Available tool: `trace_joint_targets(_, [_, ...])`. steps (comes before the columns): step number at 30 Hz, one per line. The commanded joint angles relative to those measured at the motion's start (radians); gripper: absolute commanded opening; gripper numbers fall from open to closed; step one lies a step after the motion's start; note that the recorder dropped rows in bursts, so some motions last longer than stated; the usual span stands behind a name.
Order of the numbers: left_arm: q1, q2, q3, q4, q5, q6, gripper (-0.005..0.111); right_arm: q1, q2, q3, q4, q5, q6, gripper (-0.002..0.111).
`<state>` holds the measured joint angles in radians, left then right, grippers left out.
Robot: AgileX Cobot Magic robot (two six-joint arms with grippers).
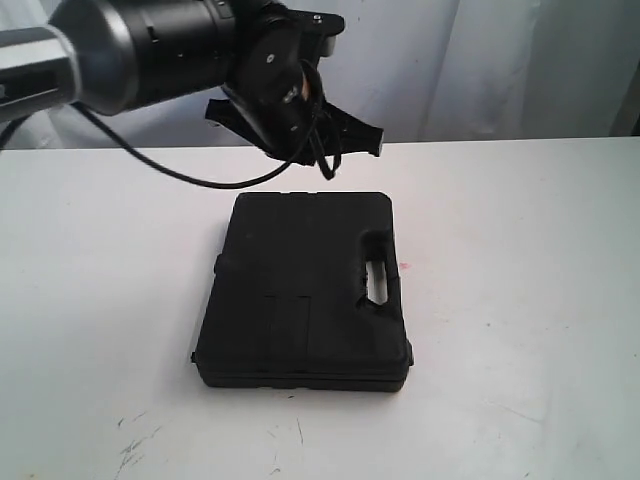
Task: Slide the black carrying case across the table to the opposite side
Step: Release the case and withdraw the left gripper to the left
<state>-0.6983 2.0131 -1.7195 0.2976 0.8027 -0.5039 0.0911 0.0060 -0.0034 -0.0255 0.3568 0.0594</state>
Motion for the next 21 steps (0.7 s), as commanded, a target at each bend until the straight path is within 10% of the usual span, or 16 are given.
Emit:
trace_joint_targets(1, [0.002,-0.148,0.221,0.087,-0.180,-0.111,0.000,-0.004,-0.006,0.003,0.008,-0.012,-0.003,0.000])
trace_joint_targets(11, [0.002,-0.492,0.713,0.175,-0.470,-0.223,0.000,-0.004,-0.006,0.003,0.008,-0.012,-0.003,0.000])
trace_joint_targets(21, [0.002,-0.708,0.889,0.185,-0.376,-0.221,0.000,-0.004,-0.006,0.003,0.008,-0.012,-0.003,0.000])
